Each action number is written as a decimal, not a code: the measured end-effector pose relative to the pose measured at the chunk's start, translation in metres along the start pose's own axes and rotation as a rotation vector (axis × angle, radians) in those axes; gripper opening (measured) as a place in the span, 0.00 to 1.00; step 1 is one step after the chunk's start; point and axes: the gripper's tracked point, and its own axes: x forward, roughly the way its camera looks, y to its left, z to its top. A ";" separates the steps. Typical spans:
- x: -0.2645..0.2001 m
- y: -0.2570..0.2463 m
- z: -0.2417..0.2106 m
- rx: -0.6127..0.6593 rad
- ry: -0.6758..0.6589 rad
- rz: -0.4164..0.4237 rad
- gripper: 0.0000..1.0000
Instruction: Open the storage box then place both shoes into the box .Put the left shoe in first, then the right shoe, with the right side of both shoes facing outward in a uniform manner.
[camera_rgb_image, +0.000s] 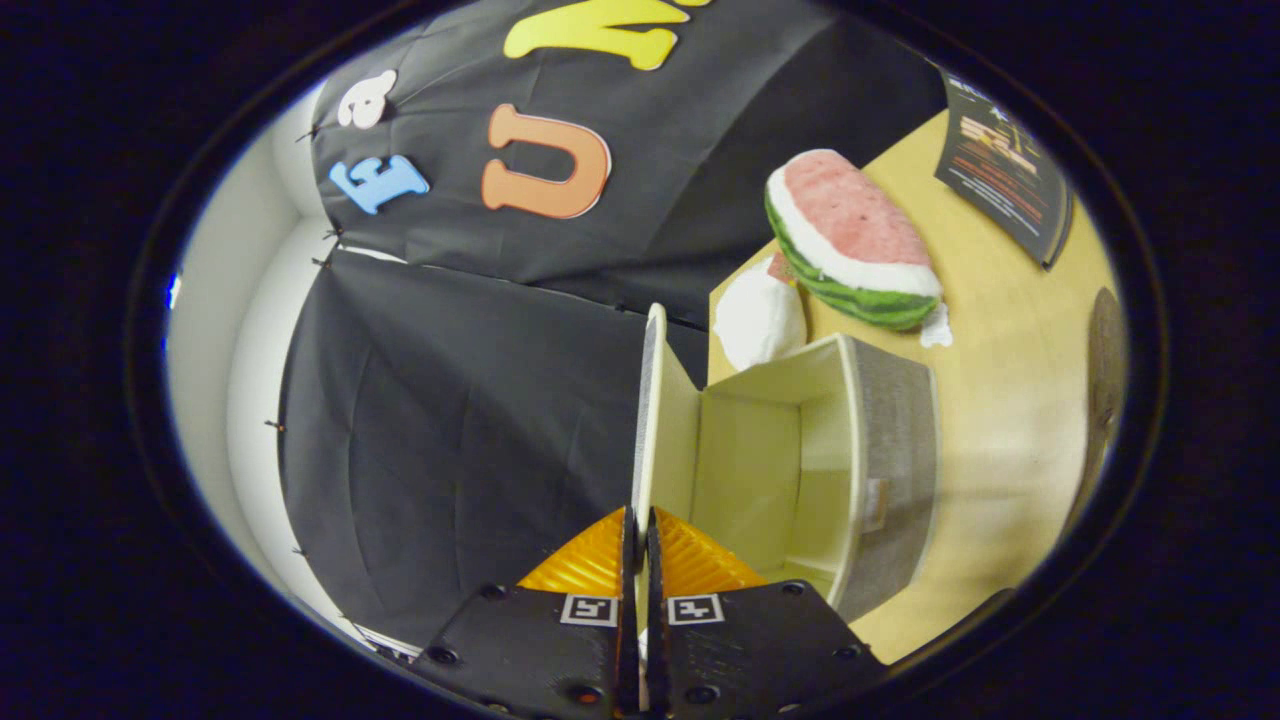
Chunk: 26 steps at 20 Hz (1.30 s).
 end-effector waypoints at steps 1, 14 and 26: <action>0.011 0.014 -0.003 -0.016 0.005 0.005 0.04; 0.090 0.082 -0.040 -0.184 -0.029 -0.134 0.60; -0.052 -0.071 -0.005 -0.307 -0.123 -0.589 0.94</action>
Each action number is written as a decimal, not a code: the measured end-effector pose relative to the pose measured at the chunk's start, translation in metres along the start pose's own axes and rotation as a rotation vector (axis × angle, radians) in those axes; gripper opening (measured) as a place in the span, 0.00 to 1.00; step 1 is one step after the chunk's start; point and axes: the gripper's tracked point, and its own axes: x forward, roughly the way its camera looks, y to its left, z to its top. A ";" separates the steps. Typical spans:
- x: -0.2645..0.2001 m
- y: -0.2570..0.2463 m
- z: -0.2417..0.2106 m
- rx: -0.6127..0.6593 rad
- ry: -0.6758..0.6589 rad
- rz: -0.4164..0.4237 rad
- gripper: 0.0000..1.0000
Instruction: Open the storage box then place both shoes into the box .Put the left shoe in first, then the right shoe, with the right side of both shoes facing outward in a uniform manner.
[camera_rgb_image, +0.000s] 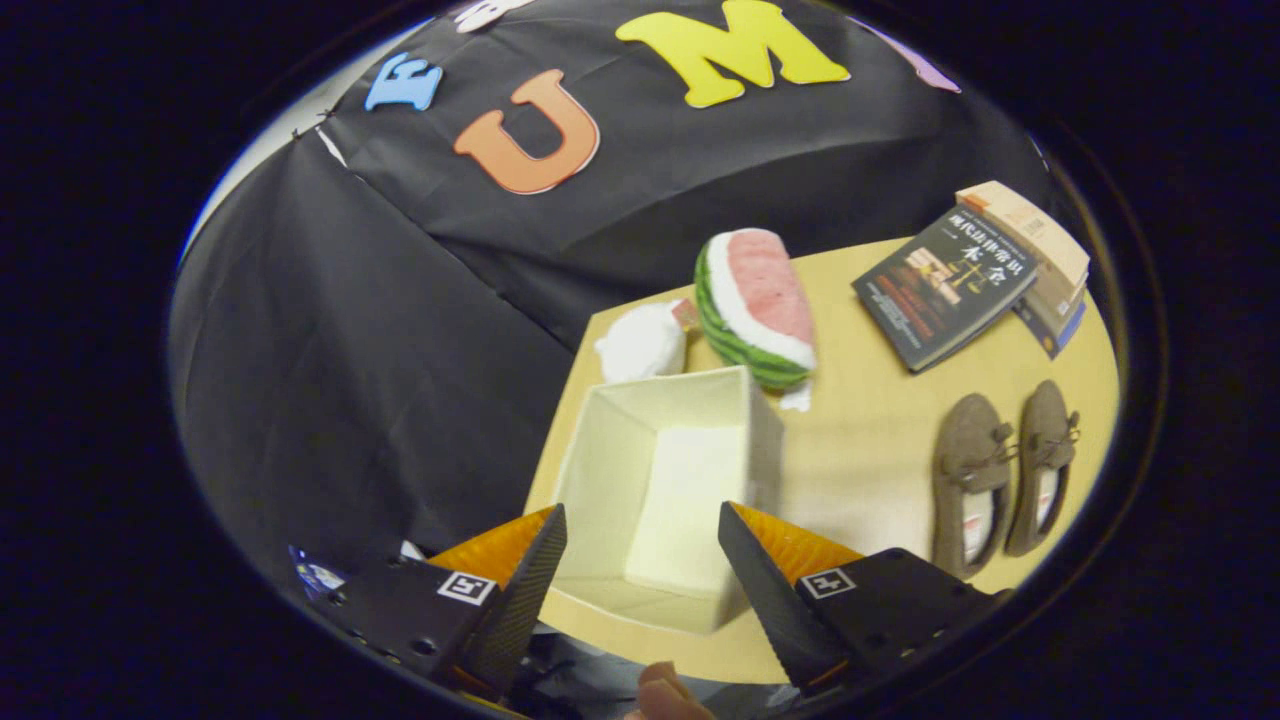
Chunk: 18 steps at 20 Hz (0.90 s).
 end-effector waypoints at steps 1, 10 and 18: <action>-0.004 -0.024 -0.001 -0.017 -0.003 -0.038 0.94; -0.034 -0.244 -0.025 -0.196 0.108 -0.448 0.94; 0.005 -0.317 -0.057 -0.076 0.242 -0.477 0.80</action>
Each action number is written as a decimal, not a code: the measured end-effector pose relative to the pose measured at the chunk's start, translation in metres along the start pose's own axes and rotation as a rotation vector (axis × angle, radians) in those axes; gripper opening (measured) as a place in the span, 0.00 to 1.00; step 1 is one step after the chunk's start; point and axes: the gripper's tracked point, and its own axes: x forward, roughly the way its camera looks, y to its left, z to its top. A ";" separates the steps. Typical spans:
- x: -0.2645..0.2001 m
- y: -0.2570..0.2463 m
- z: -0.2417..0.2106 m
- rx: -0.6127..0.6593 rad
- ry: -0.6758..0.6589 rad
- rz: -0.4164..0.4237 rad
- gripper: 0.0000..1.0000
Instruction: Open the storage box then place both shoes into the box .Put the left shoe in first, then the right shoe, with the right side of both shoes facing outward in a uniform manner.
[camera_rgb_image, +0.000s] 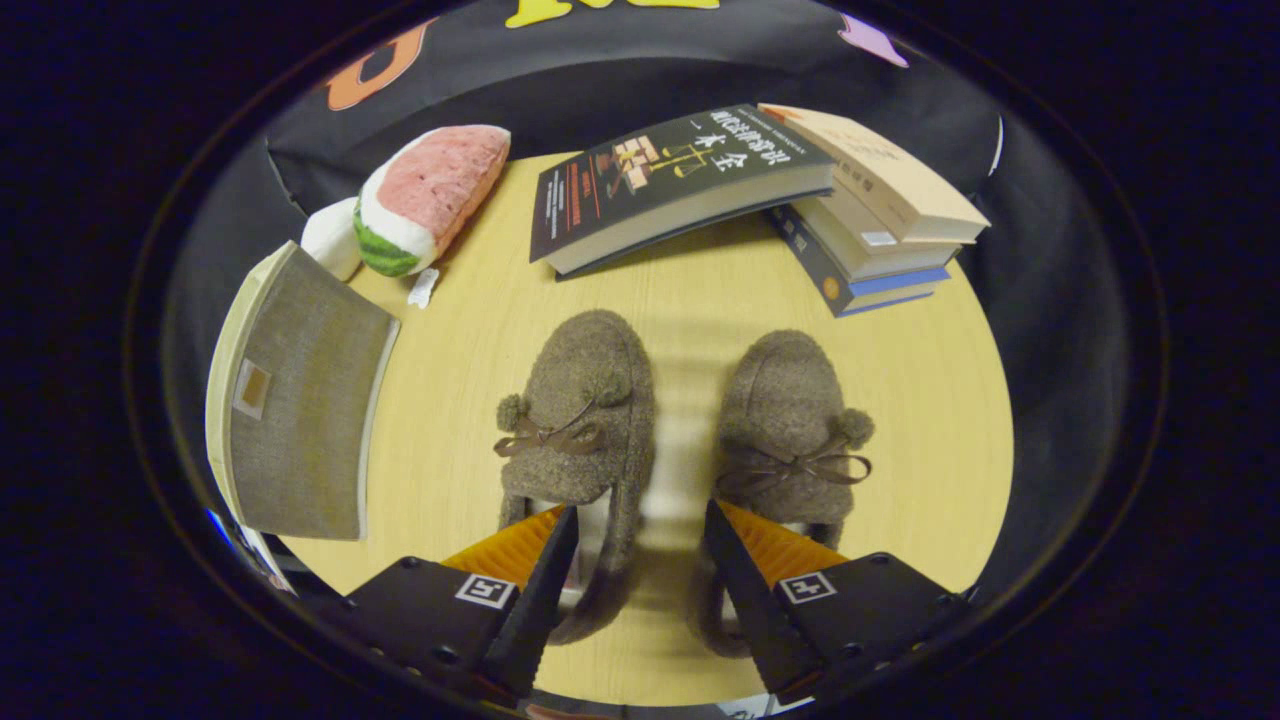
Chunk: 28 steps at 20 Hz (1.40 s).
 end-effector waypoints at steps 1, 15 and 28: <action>0.008 -0.002 0.001 -0.004 0.003 -0.005 0.75; -0.006 0.021 -0.003 0.193 0.054 0.139 0.01; -0.176 0.160 0.064 0.263 -0.125 0.282 0.01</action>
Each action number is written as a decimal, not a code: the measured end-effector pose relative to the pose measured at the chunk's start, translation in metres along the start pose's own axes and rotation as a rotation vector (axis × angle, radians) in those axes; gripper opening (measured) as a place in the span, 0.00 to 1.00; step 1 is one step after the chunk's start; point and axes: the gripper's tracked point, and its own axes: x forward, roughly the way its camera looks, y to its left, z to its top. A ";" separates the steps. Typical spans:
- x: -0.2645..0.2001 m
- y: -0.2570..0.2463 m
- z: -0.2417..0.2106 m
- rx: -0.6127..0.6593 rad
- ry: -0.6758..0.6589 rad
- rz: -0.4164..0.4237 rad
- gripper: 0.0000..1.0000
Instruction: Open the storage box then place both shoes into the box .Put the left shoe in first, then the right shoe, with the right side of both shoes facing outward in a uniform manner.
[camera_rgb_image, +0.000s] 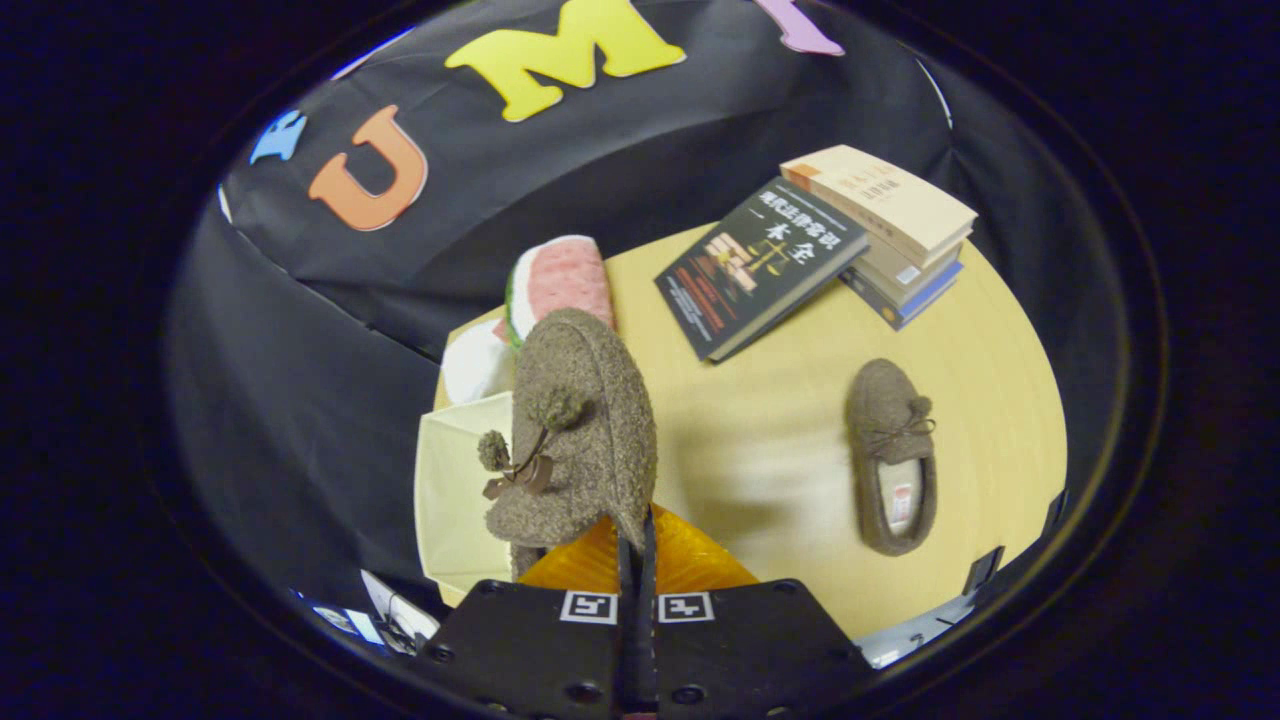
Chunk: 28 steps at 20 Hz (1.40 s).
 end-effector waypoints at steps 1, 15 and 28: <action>0.001 0.021 -0.001 -0.016 -0.004 0.015 0.01; 0.165 0.157 -0.091 -0.029 0.144 -0.097 0.01; 0.230 0.153 -0.111 -0.031 0.280 -0.141 0.32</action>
